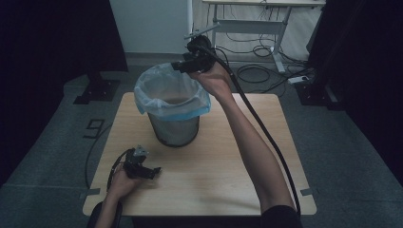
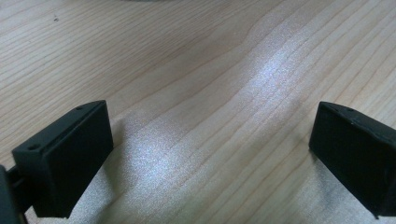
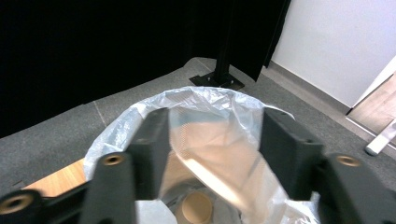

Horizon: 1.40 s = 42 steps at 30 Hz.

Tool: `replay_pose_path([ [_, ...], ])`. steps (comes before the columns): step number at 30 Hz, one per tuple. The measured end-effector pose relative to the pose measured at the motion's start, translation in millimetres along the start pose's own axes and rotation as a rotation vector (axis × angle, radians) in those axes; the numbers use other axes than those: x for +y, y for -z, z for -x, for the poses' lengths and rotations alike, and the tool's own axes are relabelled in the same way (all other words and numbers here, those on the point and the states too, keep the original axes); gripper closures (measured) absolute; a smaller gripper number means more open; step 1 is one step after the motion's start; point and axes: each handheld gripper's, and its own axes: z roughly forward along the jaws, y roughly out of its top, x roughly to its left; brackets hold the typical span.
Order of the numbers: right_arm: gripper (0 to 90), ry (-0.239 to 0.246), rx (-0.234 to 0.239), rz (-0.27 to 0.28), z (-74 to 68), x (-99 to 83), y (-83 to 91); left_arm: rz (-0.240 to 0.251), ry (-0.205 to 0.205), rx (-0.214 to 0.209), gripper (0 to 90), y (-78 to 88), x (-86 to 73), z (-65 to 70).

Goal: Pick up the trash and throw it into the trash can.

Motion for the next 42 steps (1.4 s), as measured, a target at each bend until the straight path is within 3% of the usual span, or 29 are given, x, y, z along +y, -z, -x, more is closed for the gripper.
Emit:
replay_pose_path([
  [3,26.9,0.007,-0.021,-0.011,4.8,-10.6,-0.2,0.0,0.0,0.0,0.0,0.0,0.0,0.0],
  [6,17.4,0.003,-0.012,-0.017,10.2,-21.1,1.0,0.0,0.0,0.0,0.0,0.0,0.0,0.0],
  [11,12.6,-0.004,-0.009,-0.039,19.6,-37.7,4.4,-0.001,-0.001,0.0,0.0,0.2,0.0,0.0],
  [13,12.1,0.002,-0.03,-0.052,21.0,-41.5,5.2,-0.001,-0.001,0.0,0.0,0.2,0.0,0.0],
  [14,6.6,0.02,-0.06,-0.078,22.3,-47.6,6.5,-0.001,-0.001,0.0,0.0,0.1,0.0,0.0],
  [16,4.5,0.031,-0.074,-0.083,22.6,-50.8,7.3,-0.001,-0.001,0.0,0.0,0.1,0.0,-0.1],
  [21,2.2,0.043,-0.086,-0.093,24.6,-63.4,12.8,-0.001,-0.001,0.0,0.0,0.2,0.0,0.0],
  [42,0.0,-0.013,-0.102,-0.123,44.5,-115.0,33.4,-0.001,-0.001,0.0,0.0,0.2,-0.1,0.0],
])
